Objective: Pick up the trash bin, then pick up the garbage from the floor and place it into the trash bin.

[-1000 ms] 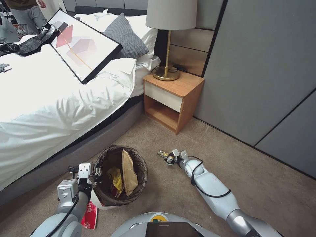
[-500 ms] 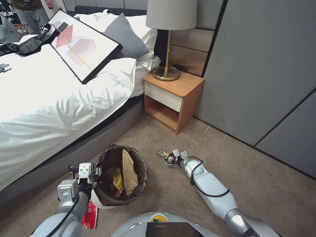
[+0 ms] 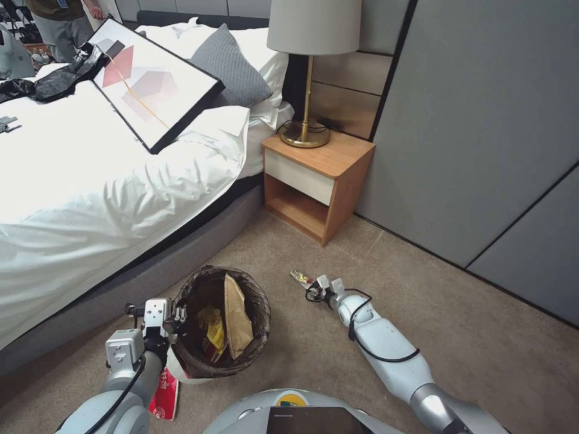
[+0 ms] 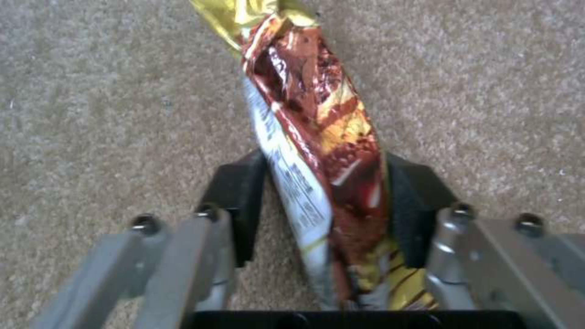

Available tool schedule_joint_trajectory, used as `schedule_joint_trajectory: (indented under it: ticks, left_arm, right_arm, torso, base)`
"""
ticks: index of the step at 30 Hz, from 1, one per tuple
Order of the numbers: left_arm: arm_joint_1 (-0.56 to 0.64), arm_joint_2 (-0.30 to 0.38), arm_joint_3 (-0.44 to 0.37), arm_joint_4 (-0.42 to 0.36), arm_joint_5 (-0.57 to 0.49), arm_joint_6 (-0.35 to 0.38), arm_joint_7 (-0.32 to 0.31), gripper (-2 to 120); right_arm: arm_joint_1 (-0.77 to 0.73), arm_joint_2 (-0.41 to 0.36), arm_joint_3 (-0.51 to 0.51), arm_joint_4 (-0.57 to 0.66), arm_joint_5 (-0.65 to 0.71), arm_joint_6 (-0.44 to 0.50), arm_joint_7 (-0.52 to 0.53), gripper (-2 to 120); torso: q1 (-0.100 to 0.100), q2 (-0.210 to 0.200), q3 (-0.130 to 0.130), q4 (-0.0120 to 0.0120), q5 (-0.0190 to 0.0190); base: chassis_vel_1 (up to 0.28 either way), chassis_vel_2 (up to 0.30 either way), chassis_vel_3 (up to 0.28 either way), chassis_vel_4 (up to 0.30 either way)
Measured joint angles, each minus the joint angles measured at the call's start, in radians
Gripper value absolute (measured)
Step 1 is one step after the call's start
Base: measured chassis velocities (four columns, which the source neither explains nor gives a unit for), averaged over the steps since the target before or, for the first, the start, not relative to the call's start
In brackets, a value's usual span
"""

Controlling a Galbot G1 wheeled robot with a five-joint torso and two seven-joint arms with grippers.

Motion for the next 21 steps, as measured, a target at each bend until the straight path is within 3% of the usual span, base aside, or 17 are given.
schedule_joint_trajectory:
  ticks: [9,15,21]
  left_arm:
    - [0.005,-0.001,0.001,0.000,0.005,0.000,0.001,7]
    - [0.009,-0.002,0.002,0.000,0.008,-0.001,0.002,7]
    - [0.010,-0.005,0.002,0.000,0.013,-0.002,0.002,7]
  right_arm:
    - [-0.010,0.001,0.014,0.006,0.000,0.005,-0.003,3]
    - [-0.022,0.000,0.028,0.022,0.000,0.007,-0.003,0]
    - [-0.070,-0.028,0.057,0.152,0.006,0.014,0.014,0]
  torso:
    - [0.000,0.000,0.000,0.0000,0.0000]
    - [0.000,0.000,0.000,0.0000,0.0000]
    - [0.000,0.000,0.000,0.0000,0.0002]
  base:
    - [0.000,0.000,0.000,0.000]
    - [0.000,0.000,0.000,0.000]
    - [0.000,0.000,0.000,0.000]
